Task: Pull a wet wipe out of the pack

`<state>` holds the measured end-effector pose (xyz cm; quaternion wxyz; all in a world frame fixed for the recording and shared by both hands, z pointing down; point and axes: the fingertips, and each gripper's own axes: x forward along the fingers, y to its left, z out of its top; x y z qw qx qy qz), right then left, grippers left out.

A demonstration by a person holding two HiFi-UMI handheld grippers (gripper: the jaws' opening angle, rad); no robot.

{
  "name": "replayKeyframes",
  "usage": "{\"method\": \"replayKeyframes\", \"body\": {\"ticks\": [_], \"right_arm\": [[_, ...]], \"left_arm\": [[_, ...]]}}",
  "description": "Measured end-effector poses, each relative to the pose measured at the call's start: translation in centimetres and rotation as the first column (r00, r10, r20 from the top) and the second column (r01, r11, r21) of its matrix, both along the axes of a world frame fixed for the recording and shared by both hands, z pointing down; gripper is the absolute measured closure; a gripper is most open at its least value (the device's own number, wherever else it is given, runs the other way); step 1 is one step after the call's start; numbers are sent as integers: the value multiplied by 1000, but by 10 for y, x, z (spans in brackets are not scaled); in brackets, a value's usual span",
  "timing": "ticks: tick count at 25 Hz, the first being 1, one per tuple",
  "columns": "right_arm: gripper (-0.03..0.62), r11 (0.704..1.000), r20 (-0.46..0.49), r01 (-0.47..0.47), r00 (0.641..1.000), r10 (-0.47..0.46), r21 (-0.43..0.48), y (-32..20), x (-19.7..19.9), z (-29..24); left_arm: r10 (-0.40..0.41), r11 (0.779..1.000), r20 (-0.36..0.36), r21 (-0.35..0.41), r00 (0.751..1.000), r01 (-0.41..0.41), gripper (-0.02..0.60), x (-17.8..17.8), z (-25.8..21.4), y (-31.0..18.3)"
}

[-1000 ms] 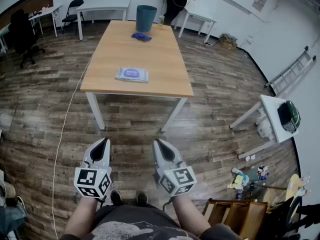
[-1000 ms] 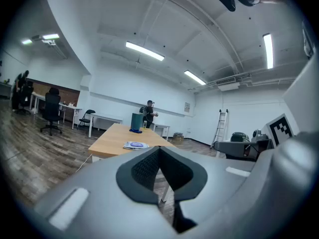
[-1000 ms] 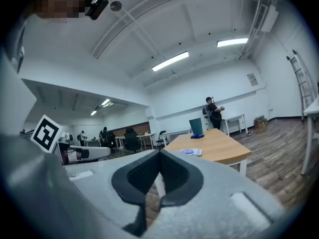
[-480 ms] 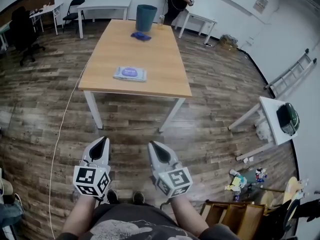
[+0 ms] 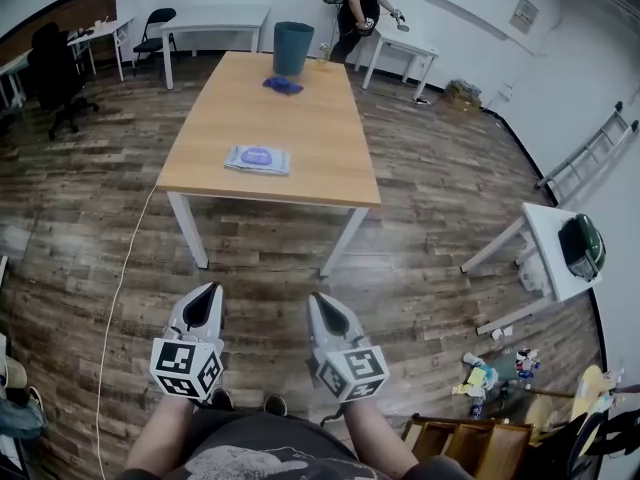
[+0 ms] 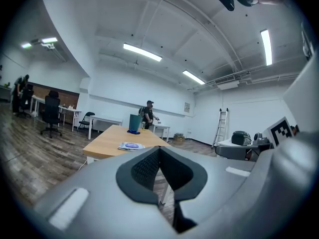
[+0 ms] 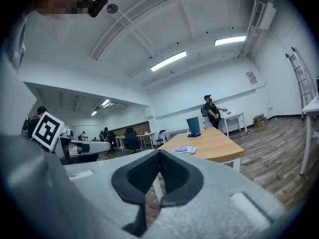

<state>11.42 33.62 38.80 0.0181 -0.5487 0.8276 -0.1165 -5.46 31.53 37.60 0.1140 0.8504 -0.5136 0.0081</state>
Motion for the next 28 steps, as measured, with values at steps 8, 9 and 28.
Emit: {"method": "replayKeyframes", "body": {"ticks": [8, 9, 28], "right_arm": [[603, 999, 2, 49, 999, -49, -20, 3, 13, 24], [603, 998, 2, 56, 998, -56, -25, 1, 12, 26], [603, 999, -41, 1, 999, -2, -38, -121, 6, 23]], "left_arm": [[-40, 999, 30, -4, 999, 40, 563, 8, 11, 10], [-45, 999, 32, -4, 998, 45, 563, 7, 11, 10], [-4, 999, -41, -44, 999, 3, 563, -11, 26, -128]]}}
